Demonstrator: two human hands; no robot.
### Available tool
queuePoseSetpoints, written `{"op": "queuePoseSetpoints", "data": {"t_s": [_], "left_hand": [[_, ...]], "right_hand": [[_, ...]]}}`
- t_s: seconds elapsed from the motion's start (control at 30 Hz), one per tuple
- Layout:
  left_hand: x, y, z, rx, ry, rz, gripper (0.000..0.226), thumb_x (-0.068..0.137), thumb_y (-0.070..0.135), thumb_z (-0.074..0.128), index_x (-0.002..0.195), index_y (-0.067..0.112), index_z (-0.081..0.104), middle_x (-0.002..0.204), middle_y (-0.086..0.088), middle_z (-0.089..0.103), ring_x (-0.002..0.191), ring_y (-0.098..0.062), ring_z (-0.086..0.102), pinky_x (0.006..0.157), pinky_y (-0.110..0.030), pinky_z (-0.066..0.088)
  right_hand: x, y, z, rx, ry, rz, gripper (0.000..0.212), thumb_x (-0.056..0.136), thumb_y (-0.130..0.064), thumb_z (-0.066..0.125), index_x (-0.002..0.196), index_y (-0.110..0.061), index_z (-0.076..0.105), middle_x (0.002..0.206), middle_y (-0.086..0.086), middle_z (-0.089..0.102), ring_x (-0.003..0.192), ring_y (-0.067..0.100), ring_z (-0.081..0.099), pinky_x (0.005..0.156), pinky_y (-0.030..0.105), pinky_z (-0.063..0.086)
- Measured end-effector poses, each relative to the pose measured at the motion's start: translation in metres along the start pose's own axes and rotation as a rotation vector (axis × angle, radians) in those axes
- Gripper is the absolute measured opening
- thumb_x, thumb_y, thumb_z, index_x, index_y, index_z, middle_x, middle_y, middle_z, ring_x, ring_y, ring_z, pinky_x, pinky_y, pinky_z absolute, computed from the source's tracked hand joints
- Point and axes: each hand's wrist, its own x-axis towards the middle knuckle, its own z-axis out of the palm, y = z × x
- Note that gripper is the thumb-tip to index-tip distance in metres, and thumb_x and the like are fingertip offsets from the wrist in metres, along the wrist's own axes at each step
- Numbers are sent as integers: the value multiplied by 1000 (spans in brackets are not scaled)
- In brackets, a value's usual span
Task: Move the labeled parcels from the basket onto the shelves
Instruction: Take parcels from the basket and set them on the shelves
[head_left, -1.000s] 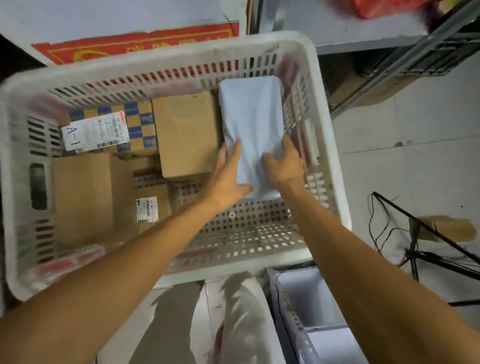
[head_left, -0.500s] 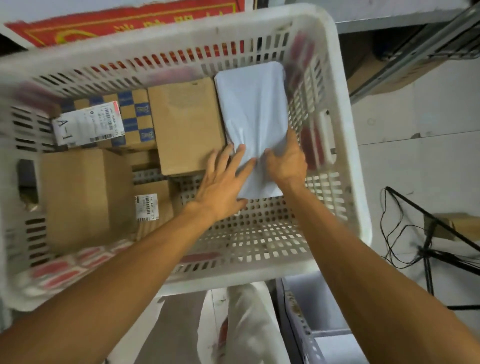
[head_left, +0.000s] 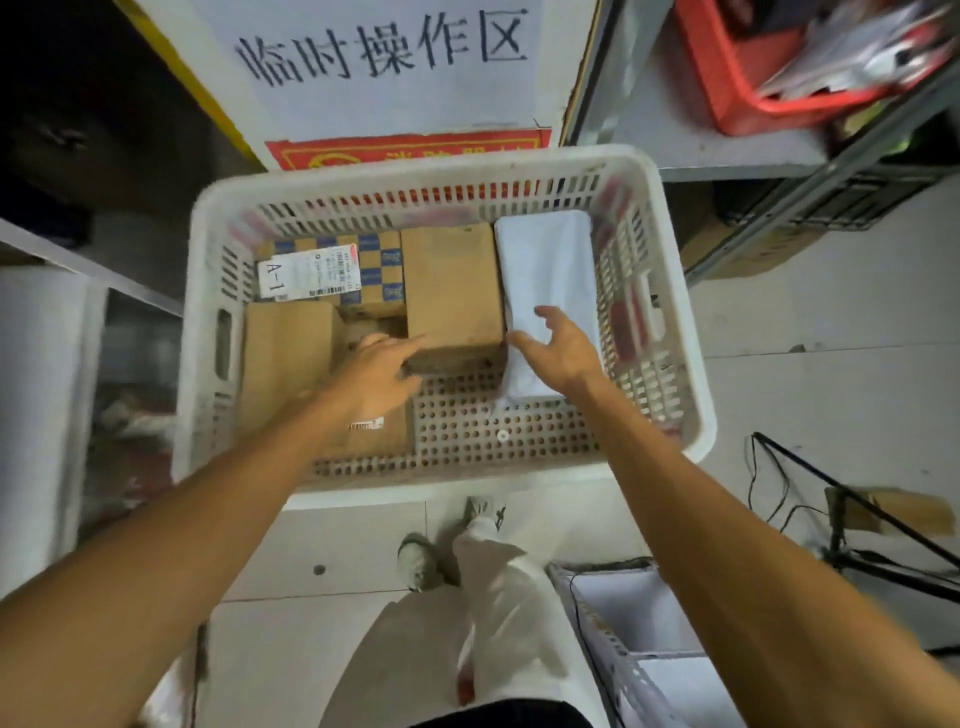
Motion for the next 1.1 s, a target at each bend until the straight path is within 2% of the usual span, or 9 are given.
{"op": "queuePoseSetpoints", "data": {"t_s": [0.07, 0.2, 0.33, 0.43, 0.7, 0.8, 0.9, 0.97, 1.1], "left_hand": [[-31, -13, -19, -76, 36, -38, 56, 97, 20, 53, 149, 25, 31, 139, -10, 45, 131, -27, 40, 101, -29, 34], [-101, -50, -58, -124, 97, -95, 55, 97, 21, 54, 148, 23, 33, 151, -5, 38, 135, -23, 41, 107, -31, 33], [-167, -71, -107, -136, 282, -139, 51, 96, 21, 54, 145, 26, 39, 146, -4, 44, 127, -25, 48, 105, -36, 41], [-216, -79, -144, -123, 425, -206, 53, 97, 25, 53, 147, 26, 36, 137, -12, 53, 120, -31, 53, 95, -34, 44], [-338, -95, -219, -427, 819, -388, 58, 94, 25, 58, 147, 27, 34, 150, -2, 38, 137, -22, 37, 110, -32, 30], [-386, -99, -230, -513, 955, -469, 62, 90, 24, 64, 145, 27, 36, 151, -3, 37, 138, -21, 35, 113, -34, 27], [-435, -99, -225, -675, 1164, -517, 63, 87, 9, 65, 144, 18, 39, 146, -8, 40, 137, -20, 36, 97, -21, 32], [-466, -97, -213, -751, 1273, -541, 63, 88, 4, 63, 144, 16, 38, 147, -11, 39, 138, -20, 35, 90, -20, 33], [-532, -100, -175, -745, 1390, -702, 67, 89, 17, 67, 146, 21, 32, 151, -11, 35, 137, -20, 34, 96, -24, 30]], "right_hand": [[-23, -29, 5, -9, -42, -27, 64, 91, -47, 57, 145, -17, 39, 144, 10, 47, 128, 28, 48, 97, 31, 39], [-69, -93, 23, -17, -188, -153, 64, 92, -46, 58, 146, -19, 37, 148, 9, 43, 130, 26, 46, 103, 32, 36], [-102, -161, 41, -67, -290, -308, 55, 93, -37, 60, 143, -19, 43, 143, 6, 48, 130, 24, 46, 95, 23, 38], [-112, -219, 57, -153, -273, -433, 59, 90, -43, 62, 141, -19, 45, 145, 6, 46, 134, 28, 43, 108, 33, 36], [-162, -378, 91, -127, -539, -854, 59, 90, -45, 61, 143, -26, 44, 146, 1, 44, 135, 20, 41, 112, 35, 34], [-193, -424, 107, -158, -652, -992, 55, 89, -46, 60, 140, -33, 46, 145, 0, 46, 132, 20, 45, 104, 30, 39], [-229, -456, 126, -232, -773, -1140, 55, 93, -44, 56, 144, -30, 41, 149, -3, 40, 132, 20, 44, 92, 23, 36], [-258, -472, 143, -280, -839, -1239, 58, 94, -44, 55, 147, -27, 37, 152, -2, 37, 136, 20, 39, 95, 23, 33], [-329, -495, 185, -334, -943, -1416, 59, 93, -44, 56, 146, -24, 38, 151, 3, 39, 137, 20, 40, 101, 27, 34]]}}
